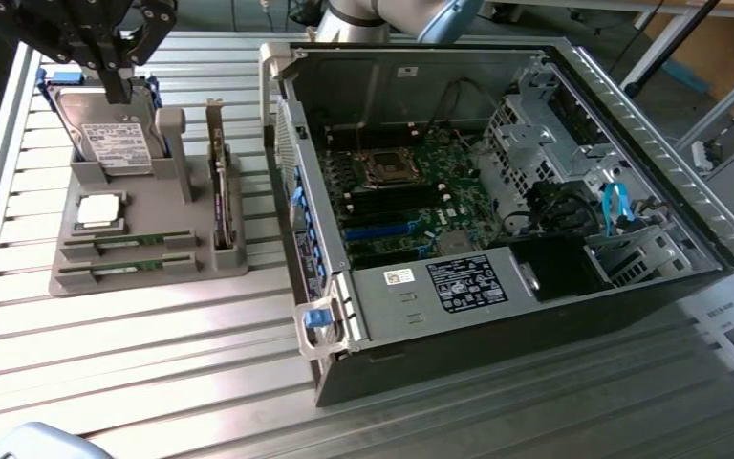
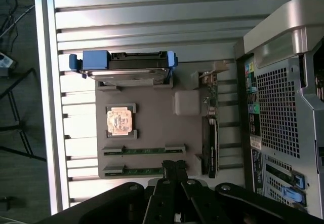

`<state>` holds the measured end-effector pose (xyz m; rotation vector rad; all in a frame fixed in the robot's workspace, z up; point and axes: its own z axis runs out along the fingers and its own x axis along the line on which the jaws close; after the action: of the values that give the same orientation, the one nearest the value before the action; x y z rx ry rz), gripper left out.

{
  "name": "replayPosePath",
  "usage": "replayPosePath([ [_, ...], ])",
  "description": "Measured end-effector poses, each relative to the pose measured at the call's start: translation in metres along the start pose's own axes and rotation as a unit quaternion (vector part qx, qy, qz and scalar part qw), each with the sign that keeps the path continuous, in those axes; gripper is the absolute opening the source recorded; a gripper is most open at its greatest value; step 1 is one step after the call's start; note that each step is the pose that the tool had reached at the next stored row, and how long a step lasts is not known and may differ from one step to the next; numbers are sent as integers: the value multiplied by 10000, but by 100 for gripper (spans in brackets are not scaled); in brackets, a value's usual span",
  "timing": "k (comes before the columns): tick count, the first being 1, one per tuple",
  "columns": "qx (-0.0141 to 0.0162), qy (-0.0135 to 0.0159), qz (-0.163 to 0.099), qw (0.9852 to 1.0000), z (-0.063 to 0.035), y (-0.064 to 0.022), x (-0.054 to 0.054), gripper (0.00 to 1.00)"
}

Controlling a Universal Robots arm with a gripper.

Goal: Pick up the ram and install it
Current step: 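Reach for the ram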

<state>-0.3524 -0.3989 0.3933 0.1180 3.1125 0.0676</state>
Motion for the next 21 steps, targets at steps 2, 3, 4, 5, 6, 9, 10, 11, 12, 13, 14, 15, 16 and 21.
replayPosePath([
  [2,0,0,0,10000,-1,-2,28,10],
  [3,0,0,0,10000,-1,-3,36,10],
  [4,0,0,0,10000,-1,-3,37,10],
  [5,0,0,0,10000,-1,-3,37,10],
  [6,0,0,0,10000,-1,-3,38,10],
  [9,0,0,0,10000,-1,-4,38,10],
  [10,0,0,1,10000,-1,-6,39,10],
  [11,0,0,0,10000,-1,-10,38,10],
  [12,0,0,0,10000,-1,-14,37,10],
  [13,0,0,0,10000,-2,-18,37,10],
  [14,0,0,0,10000,-2,-23,37,10],
  [15,0,0,0,10000,-2,-29,36,10],
  [16,0,0,0,10000,-2,-34,36,10],
  [21,0,0,0,10000,-4,-62,33,10],
])
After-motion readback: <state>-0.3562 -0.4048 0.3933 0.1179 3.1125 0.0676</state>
